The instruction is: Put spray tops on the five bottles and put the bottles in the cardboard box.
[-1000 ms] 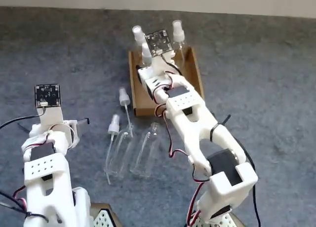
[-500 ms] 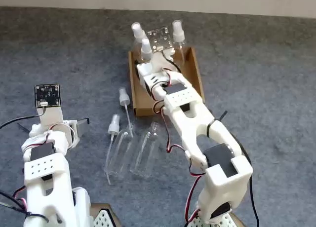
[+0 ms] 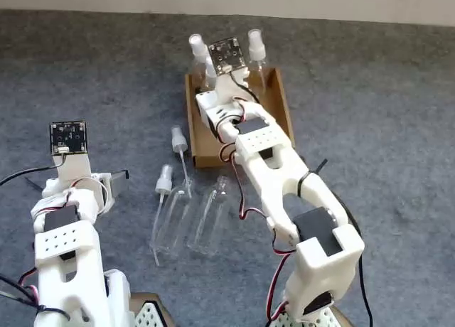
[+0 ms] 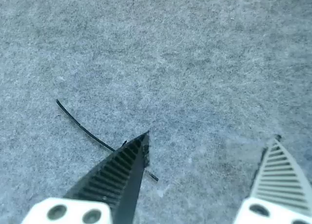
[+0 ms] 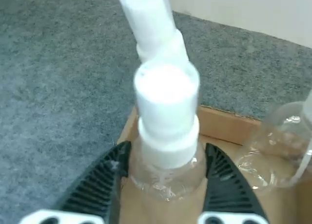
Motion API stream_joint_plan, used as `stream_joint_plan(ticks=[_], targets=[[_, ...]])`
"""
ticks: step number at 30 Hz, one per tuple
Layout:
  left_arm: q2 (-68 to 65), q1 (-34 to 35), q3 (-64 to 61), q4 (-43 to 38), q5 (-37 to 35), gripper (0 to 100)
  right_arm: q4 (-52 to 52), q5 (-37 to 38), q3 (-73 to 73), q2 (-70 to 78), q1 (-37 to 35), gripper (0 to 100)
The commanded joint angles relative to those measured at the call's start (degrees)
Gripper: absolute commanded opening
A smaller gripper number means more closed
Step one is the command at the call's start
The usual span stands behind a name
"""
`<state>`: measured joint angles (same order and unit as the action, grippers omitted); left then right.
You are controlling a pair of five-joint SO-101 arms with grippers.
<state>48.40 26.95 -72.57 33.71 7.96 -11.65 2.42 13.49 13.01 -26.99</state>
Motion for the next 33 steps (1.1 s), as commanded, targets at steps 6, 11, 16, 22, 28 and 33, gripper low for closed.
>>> stream_joint_plan(ticks=[6, 11, 16, 22, 28, 33], targets=[[-0.04, 0.57, 0.04, -1.23, -0.26, 32, -4.35, 0.7, -5.85, -1.1, 0.4, 24.2], [-0.04, 0.57, -0.4, -1.41, -0.26, 32, -10.86, 0.7, -12.09, -0.92, 0.04, 28.6], [-0.04, 0.57, -0.4, -1.41, -0.26, 32, -13.58, 0.7, -15.78, -0.92, -0.75, 28.6], [-0.04, 0.57, -0.4, -1.41, -0.26, 32, -22.55, 0.7, -24.84, -1.01, -0.75, 28.6], [-0.04, 0.57, -0.4, -1.41, -0.26, 32, -34.95, 0.44, -35.74, -1.01, -0.75, 28.6], [-0.04, 0.57, -0.48, -1.41, -0.26, 32, -45.93, 0.44, -44.97, -1.01, -0.75, 28.6]])
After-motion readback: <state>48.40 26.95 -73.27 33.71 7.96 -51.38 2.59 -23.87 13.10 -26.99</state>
